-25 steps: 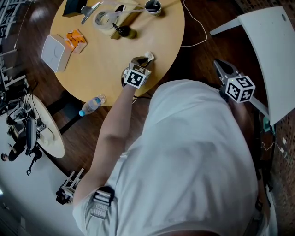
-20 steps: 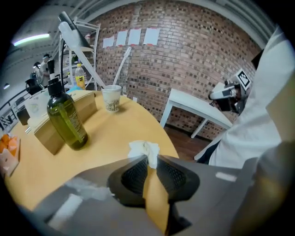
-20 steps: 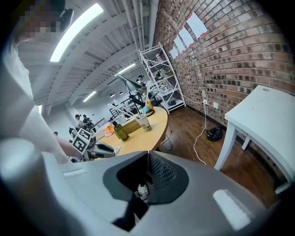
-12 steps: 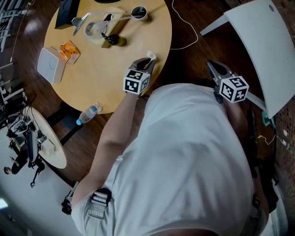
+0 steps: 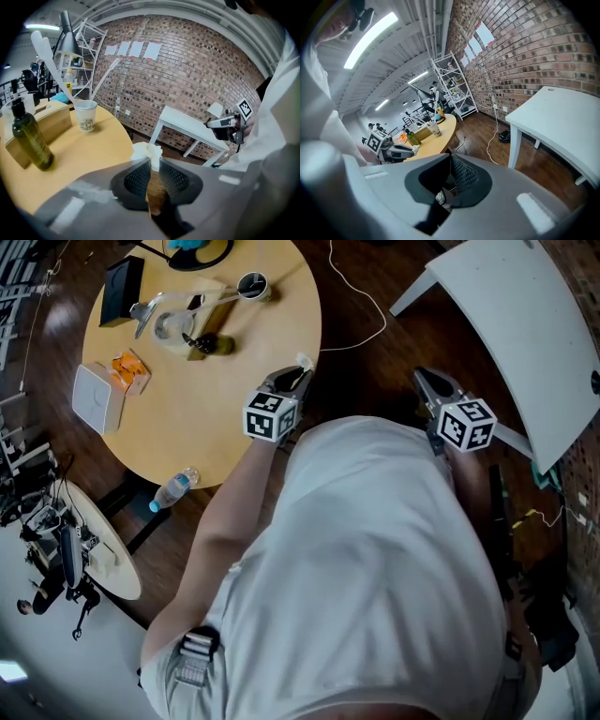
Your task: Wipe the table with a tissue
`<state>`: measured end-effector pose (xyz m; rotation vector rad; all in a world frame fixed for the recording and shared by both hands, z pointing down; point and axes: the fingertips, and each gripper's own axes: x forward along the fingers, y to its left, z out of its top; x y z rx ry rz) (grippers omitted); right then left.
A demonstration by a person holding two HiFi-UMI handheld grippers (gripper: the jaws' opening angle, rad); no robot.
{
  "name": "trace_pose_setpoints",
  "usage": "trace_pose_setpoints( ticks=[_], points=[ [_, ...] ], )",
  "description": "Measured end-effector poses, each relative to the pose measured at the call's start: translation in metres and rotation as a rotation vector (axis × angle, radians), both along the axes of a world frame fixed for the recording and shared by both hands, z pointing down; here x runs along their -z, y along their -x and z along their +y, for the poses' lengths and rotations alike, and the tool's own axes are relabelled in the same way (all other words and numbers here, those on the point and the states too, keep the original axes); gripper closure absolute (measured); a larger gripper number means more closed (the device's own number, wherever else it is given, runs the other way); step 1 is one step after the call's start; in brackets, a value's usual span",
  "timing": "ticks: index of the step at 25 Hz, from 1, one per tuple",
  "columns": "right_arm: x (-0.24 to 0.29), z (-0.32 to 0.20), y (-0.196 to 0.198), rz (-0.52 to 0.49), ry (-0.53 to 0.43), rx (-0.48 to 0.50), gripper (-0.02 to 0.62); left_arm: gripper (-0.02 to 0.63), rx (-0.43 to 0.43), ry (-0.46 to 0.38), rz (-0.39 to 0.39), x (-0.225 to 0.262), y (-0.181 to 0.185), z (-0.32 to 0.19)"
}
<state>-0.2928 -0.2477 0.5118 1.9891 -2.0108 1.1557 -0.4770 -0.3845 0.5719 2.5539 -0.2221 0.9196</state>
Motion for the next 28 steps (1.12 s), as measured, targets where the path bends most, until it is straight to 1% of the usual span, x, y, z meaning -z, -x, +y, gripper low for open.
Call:
trace_pose_setpoints(
  ticks=[4, 9, 11, 12, 14, 15, 19, 23, 28],
  points=[
    [0.003, 0.021, -0.028, -0.010, -0.016, -0.035, 0.581, 0.541, -0.040, 0.017, 0.019, 0.014, -0.039, 0.029],
    [0.003, 0.052, -0.069, -0.017, -0.030, -0.124, 0.581, 0.540, -0.154, 0.042, 0.069, 0.026, -0.098, 0.071],
    [-0.001, 0.060, -0.083, -0.036, -0.050, -0.161, 0.581, 0.540, -0.182, 0.029, 0.076, 0.027, -0.116, 0.076],
    [-0.005, 0.058, -0.090, -0.048, -0.068, -0.171, 0.581, 0.540, -0.186, 0.009, 0.075, 0.031, -0.123, 0.073],
    [-0.003, 0.054, -0.107, -0.066, -0.110, -0.176, 0.581, 0.538, -0.192, -0.033, 0.075, 0.041, -0.143, 0.069],
    [0.002, 0.059, -0.117, -0.068, -0.118, -0.178, 0.581, 0.538, -0.204, -0.037, 0.079, 0.043, -0.158, 0.074],
    [0.020, 0.111, -0.154, -0.061, -0.117, -0.228, 0.581, 0.538, -0.306, -0.011, 0.092, 0.045, -0.221, 0.127],
    [0.021, 0.138, -0.177, -0.045, -0.140, -0.269, 0.581, 0.538, -0.364, -0.018, 0.099, 0.049, -0.258, 0.155],
    [0.021, 0.170, -0.204, -0.033, -0.167, -0.293, 0.581, 0.537, -0.421, -0.059, 0.086, 0.055, -0.298, 0.180]
  ],
)
